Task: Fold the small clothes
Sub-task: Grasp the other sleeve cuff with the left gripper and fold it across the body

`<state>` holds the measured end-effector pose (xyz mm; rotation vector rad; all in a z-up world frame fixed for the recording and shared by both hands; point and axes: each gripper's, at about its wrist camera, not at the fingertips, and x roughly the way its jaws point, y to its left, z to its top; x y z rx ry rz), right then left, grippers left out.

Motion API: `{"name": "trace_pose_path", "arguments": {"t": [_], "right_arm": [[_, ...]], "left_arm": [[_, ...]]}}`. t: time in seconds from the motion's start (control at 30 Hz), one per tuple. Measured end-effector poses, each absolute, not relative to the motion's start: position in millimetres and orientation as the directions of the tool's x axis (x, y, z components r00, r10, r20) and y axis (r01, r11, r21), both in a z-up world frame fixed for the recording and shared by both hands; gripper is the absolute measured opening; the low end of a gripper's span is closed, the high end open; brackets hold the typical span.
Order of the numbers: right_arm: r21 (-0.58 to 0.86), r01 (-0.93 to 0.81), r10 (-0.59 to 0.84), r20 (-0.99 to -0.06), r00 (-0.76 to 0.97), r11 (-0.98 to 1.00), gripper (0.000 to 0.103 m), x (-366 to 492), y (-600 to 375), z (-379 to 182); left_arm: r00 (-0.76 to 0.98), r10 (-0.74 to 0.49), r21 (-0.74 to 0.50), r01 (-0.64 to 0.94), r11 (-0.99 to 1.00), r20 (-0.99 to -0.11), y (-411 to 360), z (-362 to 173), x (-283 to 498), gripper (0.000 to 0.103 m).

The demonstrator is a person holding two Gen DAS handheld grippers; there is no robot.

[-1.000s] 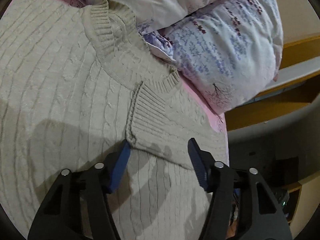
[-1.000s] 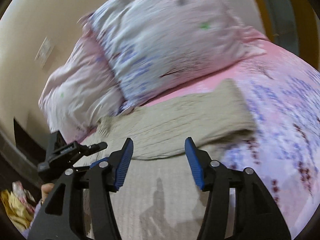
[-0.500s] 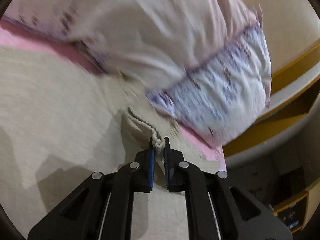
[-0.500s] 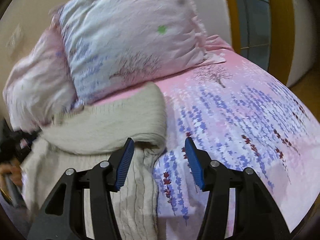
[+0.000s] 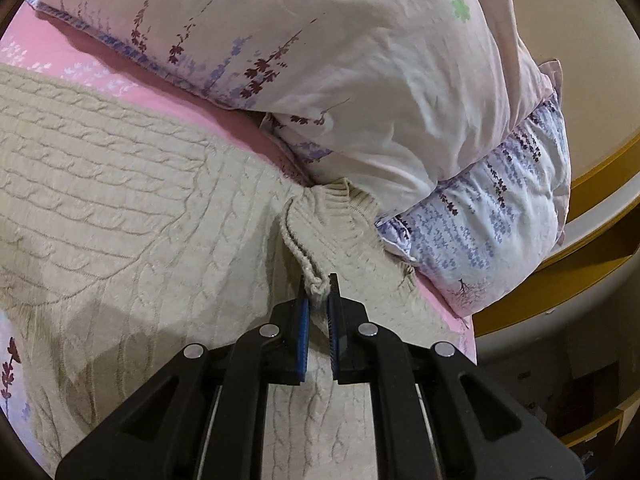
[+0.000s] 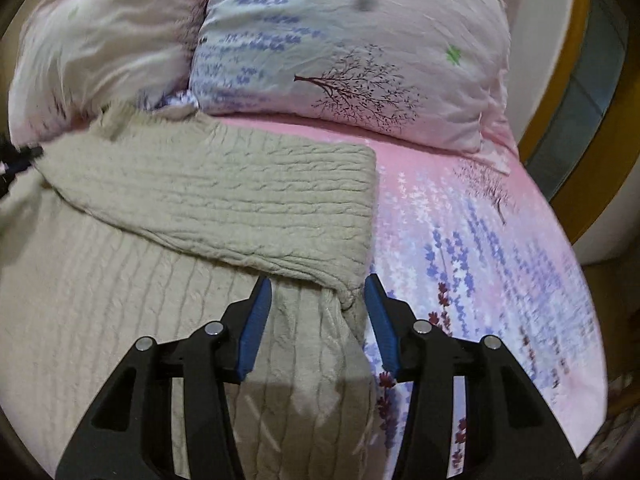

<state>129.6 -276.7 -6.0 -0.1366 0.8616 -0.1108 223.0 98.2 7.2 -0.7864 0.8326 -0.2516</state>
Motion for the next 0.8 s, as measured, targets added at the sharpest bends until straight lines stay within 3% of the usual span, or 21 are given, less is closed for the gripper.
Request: {"name": "trace_pose_path", "arguments": {"t": [0.03,0.1,0.13,0.37,0.5,0.53,0.6,0.73,0.8], "right_arm": [[-0.202,0.046,-0.184,-0.744,0.642,0.978,0.044,133,-274,-8],[-0.246,0.063,-0.229,-0.733,0.641,0.967,0.018,139,-272,-9],[-0.252,0.072,-0.238,-0.729,0.641,0.965,0.015,142,-274,-9],[-0.183,0.15,-0.237,-0.733,0.637,0.972,0.009,137,-287,-8],[-0.217,0.144,-0.259,-0.745,0.615,0.966,0.017,139,-281,-12],[-0.219,0.143,-0.26,-0.75,0.609,0.965,0.022,139,-279,-11],[-0.19,0.148,-0.241,-0.754,0.611,0.97,0.042,136,-277,-5],[-0.123,0.099,-0.158,-0.712,0.684,0.987,0.047,126,-258,21],[-0.101,0.038,-0.099,-0.71,0.697,0.994,0.05,131,-241,26]], "left_arm": [[0.663,-0.488,-0.71,-0.092,0.699,-0.567,98,7,222,0.007],[0.669,-0.48,-0.7,-0.085,0.709,-0.567,98,6,217,0.007],[0.669,-0.477,-0.695,-0.083,0.714,-0.57,98,6,215,0.007],[0.638,-0.45,-0.64,-0.088,0.763,-0.625,96,-5,205,0.007],[0.626,-0.42,-0.599,-0.096,0.795,-0.657,92,-12,208,0.007],[0.624,-0.415,-0.588,-0.09,0.804,-0.662,90,-11,209,0.008],[0.616,-0.417,-0.58,-0.08,0.811,-0.668,90,-10,210,0.008],[0.603,-0.469,-0.63,-0.074,0.773,-0.646,99,-8,206,0.009],[0.61,-0.476,-0.643,-0.073,0.762,-0.633,108,-2,198,0.02]]}}
